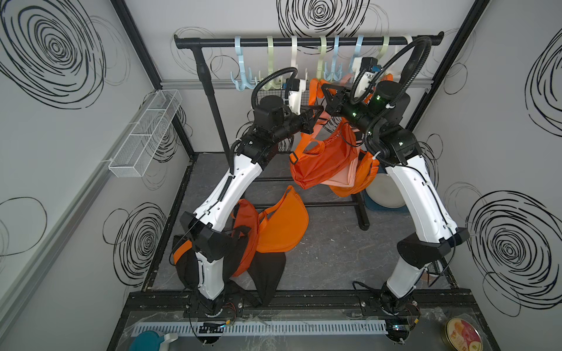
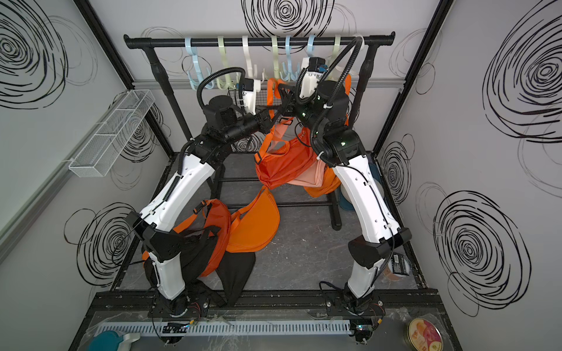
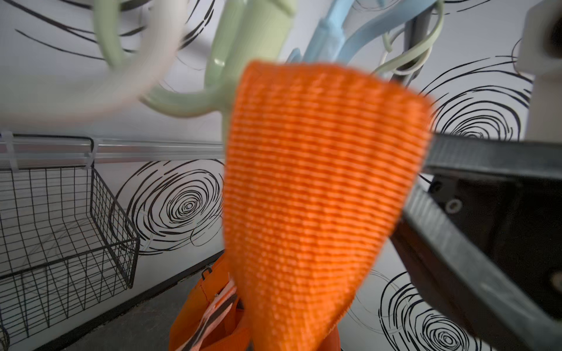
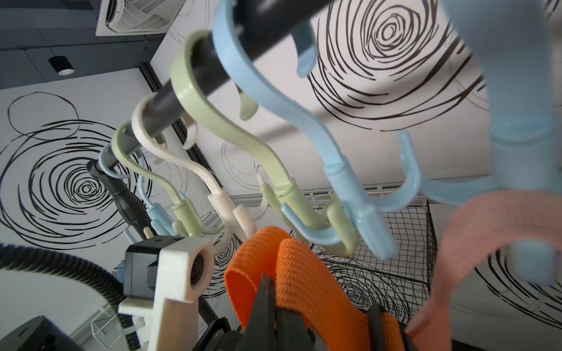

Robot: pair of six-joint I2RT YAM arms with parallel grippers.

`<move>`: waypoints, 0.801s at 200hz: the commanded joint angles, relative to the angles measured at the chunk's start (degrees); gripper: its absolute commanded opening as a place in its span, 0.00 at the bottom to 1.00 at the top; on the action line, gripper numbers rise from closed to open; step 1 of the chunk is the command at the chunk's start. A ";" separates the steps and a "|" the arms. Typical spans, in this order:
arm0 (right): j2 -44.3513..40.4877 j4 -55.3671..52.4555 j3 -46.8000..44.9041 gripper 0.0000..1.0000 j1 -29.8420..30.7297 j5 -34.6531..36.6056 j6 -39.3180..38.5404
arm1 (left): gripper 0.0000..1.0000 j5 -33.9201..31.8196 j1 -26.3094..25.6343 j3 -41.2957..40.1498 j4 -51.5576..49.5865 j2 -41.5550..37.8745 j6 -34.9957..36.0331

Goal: Hang the bag on a hook
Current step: Hang the bag on the hook.

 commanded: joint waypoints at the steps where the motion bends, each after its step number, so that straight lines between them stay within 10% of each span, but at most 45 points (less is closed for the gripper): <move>1: -4.55 5.26 -4.33 0.00 0.33 -0.12 0.93 | 0.00 1.35 -0.41 -2.75 3.73 -2.33 -0.85; 160: -4.16 5.47 -9.84 0.00 -0.85 -2.19 1.98 | 0.00 0.14 2.96 -14.55 6.38 -6.76 -0.25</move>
